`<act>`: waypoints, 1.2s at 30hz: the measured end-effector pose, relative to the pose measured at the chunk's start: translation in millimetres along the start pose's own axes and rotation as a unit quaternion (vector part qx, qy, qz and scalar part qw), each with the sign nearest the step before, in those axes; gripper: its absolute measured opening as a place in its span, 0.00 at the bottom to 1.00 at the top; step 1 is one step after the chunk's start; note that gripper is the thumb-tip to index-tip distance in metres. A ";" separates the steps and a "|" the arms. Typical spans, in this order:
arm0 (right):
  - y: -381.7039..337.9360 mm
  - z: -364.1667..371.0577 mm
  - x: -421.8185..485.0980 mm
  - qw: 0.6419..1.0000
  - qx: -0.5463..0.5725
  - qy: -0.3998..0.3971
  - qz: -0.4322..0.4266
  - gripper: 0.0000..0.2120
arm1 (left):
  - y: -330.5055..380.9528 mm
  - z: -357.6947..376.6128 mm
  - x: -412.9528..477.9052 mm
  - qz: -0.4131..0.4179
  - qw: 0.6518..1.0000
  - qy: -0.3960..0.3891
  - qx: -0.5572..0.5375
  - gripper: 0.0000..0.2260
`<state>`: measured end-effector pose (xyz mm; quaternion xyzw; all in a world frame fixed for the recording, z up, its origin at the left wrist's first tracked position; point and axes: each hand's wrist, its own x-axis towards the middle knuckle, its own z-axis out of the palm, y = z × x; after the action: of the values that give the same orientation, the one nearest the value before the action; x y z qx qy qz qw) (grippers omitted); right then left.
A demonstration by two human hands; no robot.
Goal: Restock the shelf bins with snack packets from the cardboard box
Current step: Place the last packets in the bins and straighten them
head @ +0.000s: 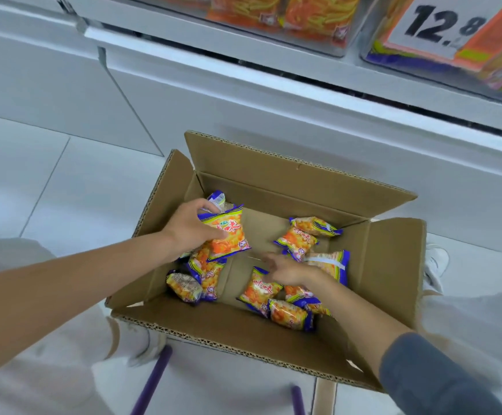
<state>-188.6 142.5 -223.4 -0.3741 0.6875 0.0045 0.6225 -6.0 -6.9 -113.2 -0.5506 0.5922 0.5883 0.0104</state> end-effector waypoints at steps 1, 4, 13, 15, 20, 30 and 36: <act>-0.3 4.2 2.8 1.000 -0.024 -0.005 0.000 0.33 | -1.5 -0.6 -0.1 -0.008 1.000 -0.011 -0.001 0.18; -2.4 17.8 11.3 0.999 -0.039 -0.013 -0.018 0.32 | -4.9 -3.2 0.3 -0.012 0.999 -0.034 0.007 0.19; 0.6 42.6 8.6 0.990 -0.115 0.057 -0.063 0.13 | -3.2 4.8 -0.2 0.021 0.997 -0.068 -0.037 0.23; -6.7 31.1 -1.5 0.991 -0.028 0.109 -0.073 0.11 | 2.5 6.1 -3.0 0.049 0.997 -0.060 -0.031 0.18; -39.5 -38.4 -51.2 0.962 0.095 0.199 -0.158 0.11 | 19.4 -0.1 -6.3 0.118 0.993 -0.012 -0.006 0.12; -128.1 -116.6 -191.9 0.893 0.146 0.302 -0.300 0.13 | 116.4 24.4 -60.8 0.229 0.972 -0.047 -0.035 0.12; -141.0 -132.8 -250.0 0.835 0.207 0.391 -0.327 0.31 | 172.1 25.6 -84.1 0.264 0.960 -0.028 -0.087 0.12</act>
<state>-242.1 105.5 86.1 -0.4100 0.6958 -0.4887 0.3299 -103.5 13.7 52.4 -0.3565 0.6625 0.6345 -0.1772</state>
